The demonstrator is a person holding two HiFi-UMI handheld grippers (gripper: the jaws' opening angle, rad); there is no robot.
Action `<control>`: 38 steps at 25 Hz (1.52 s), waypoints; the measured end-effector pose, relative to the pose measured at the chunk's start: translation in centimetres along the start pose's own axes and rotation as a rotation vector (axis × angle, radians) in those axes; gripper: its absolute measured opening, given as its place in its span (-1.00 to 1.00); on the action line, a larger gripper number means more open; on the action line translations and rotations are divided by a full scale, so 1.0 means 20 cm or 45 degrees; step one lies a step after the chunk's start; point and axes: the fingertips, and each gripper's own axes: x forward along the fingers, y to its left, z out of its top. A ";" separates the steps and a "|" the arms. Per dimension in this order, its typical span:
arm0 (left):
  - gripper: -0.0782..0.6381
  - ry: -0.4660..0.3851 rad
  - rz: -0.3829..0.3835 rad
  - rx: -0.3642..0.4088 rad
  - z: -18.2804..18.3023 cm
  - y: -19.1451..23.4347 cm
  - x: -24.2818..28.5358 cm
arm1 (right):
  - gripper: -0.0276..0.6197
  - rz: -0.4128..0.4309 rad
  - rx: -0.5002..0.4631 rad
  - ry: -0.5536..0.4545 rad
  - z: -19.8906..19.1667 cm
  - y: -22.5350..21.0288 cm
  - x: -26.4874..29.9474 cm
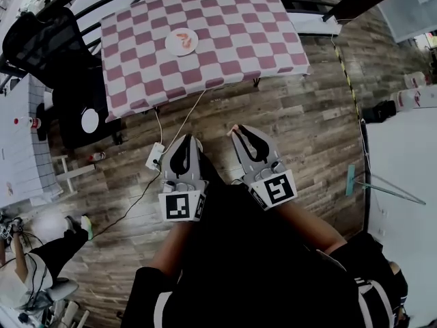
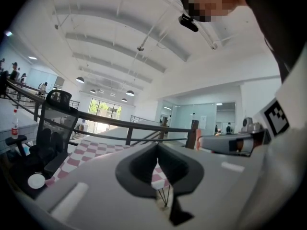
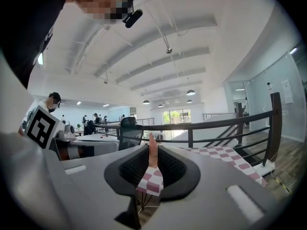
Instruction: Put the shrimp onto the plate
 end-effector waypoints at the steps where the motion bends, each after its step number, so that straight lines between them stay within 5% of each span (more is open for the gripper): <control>1: -0.76 0.001 -0.005 0.001 0.01 0.03 0.02 | -0.74 -0.003 0.000 0.002 0.01 0.00 0.04; 19: -0.76 0.022 0.002 -0.043 0.11 0.63 0.30 | -0.75 -0.040 -0.068 0.038 0.12 0.10 0.62; 38: -0.76 -0.049 0.019 -0.120 0.15 0.91 0.34 | -0.75 -0.015 -0.119 0.046 0.19 0.23 0.91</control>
